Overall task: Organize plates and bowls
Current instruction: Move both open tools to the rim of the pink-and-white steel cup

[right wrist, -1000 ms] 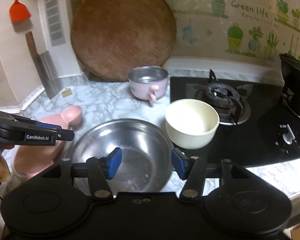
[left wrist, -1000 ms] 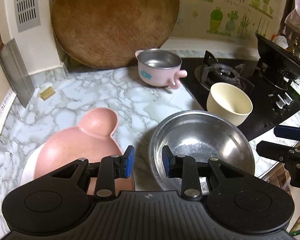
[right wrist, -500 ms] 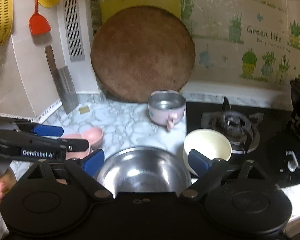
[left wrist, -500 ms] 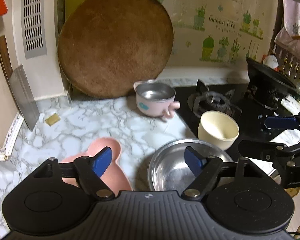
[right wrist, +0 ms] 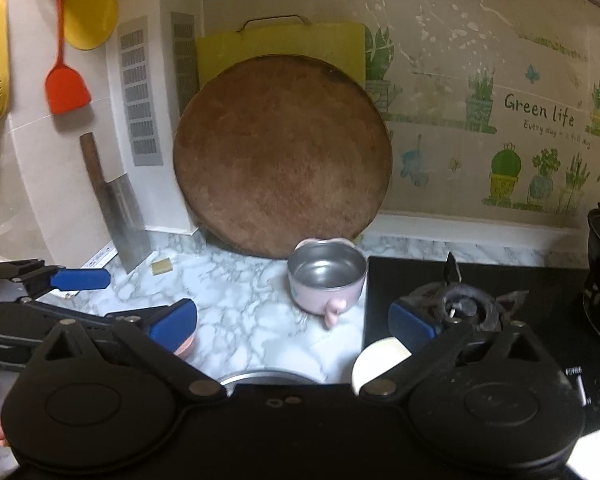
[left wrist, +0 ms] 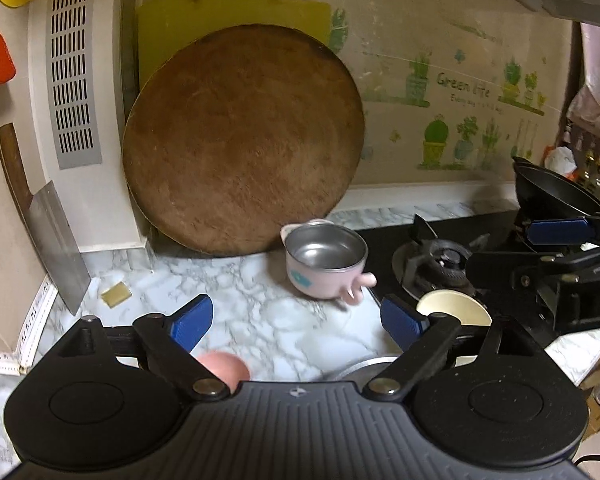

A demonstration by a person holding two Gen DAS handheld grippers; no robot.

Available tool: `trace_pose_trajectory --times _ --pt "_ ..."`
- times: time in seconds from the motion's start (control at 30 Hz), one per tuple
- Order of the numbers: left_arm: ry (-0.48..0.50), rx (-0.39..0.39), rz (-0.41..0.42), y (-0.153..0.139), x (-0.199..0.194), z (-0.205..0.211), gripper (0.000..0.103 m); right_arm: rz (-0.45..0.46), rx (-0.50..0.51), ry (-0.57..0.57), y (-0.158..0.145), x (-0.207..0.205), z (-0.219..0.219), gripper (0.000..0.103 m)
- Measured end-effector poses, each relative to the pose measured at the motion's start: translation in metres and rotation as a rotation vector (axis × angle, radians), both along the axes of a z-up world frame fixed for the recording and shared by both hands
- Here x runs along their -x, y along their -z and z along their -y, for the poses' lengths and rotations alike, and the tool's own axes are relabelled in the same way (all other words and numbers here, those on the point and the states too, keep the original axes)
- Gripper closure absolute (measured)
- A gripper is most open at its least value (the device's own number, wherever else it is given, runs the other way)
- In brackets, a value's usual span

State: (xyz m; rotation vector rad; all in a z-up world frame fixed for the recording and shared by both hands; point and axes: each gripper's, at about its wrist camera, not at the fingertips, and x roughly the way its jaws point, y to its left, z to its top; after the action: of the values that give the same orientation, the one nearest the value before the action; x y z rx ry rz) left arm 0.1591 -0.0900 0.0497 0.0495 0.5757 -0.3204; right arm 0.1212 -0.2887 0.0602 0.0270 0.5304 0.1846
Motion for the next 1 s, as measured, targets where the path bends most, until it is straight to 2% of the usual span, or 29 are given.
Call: trace_pose_trajectory --times 0.2,0.4,0.7,0.83,1.0 --pt "-0.059 0.012 -0.067 -0.002 -0.047 0.008 0.011 -0.025 -0.024 0.025 -0.002 -0.05 0.024 0.0" --pt "-0.143 0.013 -0.138 0.008 -0.103 0.019 0.011 -0.073 -0.014 0.031 0.008 -0.109 0.04 0.0" --pt "-0.208 0.002 -0.352 0.049 -0.188 0.055 0.011 -0.237 -0.029 0.042 0.047 -0.2 0.051 0.005" --pt "-0.229 -0.035 -0.381 0.069 -0.21 0.067 0.011 -0.313 -0.033 0.06 0.069 -0.233 0.055 0.011" --pt "-0.241 -0.041 -0.405 0.088 -0.232 0.076 0.011 -0.357 -0.052 0.082 0.087 -0.262 0.064 0.018"
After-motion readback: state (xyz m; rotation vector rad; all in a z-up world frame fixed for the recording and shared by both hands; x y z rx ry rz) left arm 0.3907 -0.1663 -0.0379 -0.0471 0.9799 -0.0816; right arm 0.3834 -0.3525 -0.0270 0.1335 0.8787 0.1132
